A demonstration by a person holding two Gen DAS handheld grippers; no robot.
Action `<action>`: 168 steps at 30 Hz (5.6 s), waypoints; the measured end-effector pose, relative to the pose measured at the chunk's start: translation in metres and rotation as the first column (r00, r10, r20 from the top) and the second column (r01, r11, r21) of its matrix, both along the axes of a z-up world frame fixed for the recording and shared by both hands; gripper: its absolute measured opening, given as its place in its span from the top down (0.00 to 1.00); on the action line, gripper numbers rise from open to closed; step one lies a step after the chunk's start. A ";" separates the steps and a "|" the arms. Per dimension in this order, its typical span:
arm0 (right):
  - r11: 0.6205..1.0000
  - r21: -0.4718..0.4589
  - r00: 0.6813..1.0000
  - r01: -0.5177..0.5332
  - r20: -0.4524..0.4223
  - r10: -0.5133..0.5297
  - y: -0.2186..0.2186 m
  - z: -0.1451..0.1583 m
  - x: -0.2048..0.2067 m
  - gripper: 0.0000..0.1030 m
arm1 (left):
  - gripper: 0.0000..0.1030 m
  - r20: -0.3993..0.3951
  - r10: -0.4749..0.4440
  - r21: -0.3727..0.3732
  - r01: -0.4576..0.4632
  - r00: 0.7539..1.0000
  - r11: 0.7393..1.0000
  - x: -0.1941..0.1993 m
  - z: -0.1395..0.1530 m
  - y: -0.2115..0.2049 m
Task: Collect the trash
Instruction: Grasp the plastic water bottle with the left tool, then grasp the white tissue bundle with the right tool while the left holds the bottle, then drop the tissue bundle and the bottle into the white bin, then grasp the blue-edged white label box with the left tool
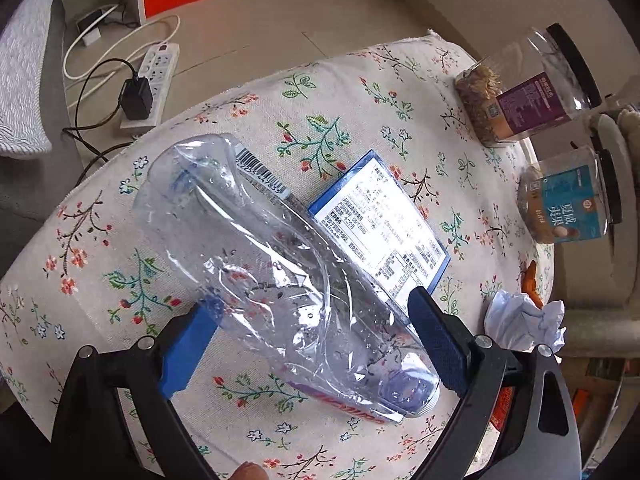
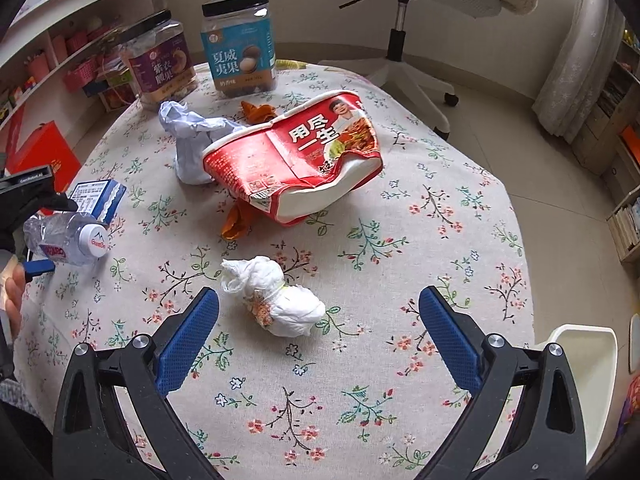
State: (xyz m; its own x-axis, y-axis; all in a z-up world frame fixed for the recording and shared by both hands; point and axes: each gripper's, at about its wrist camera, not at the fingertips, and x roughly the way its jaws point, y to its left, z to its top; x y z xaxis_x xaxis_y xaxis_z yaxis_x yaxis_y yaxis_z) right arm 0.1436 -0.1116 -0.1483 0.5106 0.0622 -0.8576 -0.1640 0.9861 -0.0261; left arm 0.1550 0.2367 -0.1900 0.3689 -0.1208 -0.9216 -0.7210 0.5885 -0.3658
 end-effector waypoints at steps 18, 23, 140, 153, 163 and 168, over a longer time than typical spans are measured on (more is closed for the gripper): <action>0.991 0.129 0.996 -0.043 -0.073 0.053 0.017 -0.001 0.011 0.63 | 0.50 0.138 -0.509 0.371 0.433 0.850 0.822 -0.015 0.091 -0.085; 0.986 0.167 0.999 -0.006 0.039 -0.001 0.013 0.037 0.001 0.63 | 0.49 0.165 -0.608 0.547 0.441 0.777 0.712 -0.027 0.117 -0.116; 0.896 0.035 0.788 0.443 0.461 -0.408 -0.097 0.126 -0.076 0.07 | 0.11 0.158 -0.613 0.702 0.349 0.774 0.621 -0.016 0.145 -0.242; 0.931 -0.060 0.873 0.359 0.375 -0.312 -0.056 0.093 -0.038 0.07 | 0.11 -0.062 -0.038 0.412 0.061 0.997 0.909 0.072 0.034 -0.060; 0.941 -0.007 0.915 0.339 0.236 -0.328 -0.055 0.065 -0.005 0.07 | 0.42 -0.152 -0.115 0.351 0.162 0.982 0.922 0.097 0.001 -0.043; 0.928 0.168 0.939 0.331 0.040 -0.342 -0.052 0.036 0.035 0.07 | 0.45 -0.057 -0.218 0.286 0.225 0.974 0.932 0.091 0.024 -0.049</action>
State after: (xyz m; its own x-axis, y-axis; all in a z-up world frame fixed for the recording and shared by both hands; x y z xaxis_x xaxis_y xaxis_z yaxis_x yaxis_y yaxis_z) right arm 0.1783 -0.1636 -0.1127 0.5810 0.0070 -0.8139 0.1753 0.9754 0.1335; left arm 0.2457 0.1882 -0.1664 0.3404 0.0758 -0.9372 -0.5670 0.8117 -0.1403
